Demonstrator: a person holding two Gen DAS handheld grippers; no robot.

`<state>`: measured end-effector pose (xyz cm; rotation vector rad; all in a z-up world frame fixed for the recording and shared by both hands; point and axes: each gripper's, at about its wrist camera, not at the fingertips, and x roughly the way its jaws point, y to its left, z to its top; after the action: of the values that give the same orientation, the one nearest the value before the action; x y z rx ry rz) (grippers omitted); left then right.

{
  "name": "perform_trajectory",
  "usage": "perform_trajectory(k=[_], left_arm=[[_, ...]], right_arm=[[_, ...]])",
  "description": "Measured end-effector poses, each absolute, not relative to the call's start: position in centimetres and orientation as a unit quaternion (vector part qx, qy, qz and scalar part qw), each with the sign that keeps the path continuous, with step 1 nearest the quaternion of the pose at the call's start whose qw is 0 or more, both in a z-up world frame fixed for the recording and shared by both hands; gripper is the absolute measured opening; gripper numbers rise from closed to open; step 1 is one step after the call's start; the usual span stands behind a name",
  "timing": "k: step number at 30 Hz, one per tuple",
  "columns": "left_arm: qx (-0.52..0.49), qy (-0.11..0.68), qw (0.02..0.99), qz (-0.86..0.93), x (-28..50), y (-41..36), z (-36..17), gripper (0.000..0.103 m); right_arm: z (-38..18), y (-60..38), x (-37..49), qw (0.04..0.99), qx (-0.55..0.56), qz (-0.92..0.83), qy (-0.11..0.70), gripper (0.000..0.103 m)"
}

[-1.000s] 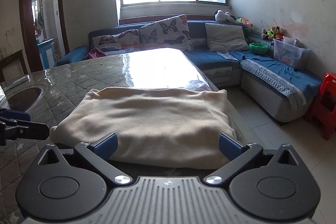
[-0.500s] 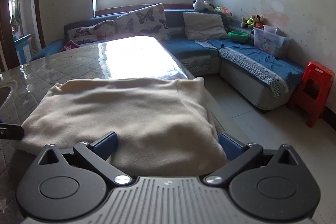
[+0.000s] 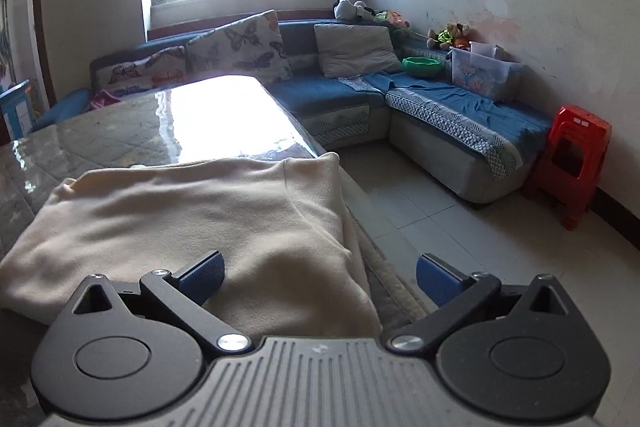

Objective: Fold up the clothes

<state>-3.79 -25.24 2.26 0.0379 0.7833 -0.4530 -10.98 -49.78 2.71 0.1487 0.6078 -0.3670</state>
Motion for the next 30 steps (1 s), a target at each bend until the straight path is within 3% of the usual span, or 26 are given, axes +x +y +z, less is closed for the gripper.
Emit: perform_trajectory(k=[30], left_arm=[[0.028,0.361,0.904,-0.227,-8.2,-23.3,2.7,0.103]], right_arm=[[3.6,-43.5,-16.2,0.946,0.069,-0.097,0.303,0.103]])
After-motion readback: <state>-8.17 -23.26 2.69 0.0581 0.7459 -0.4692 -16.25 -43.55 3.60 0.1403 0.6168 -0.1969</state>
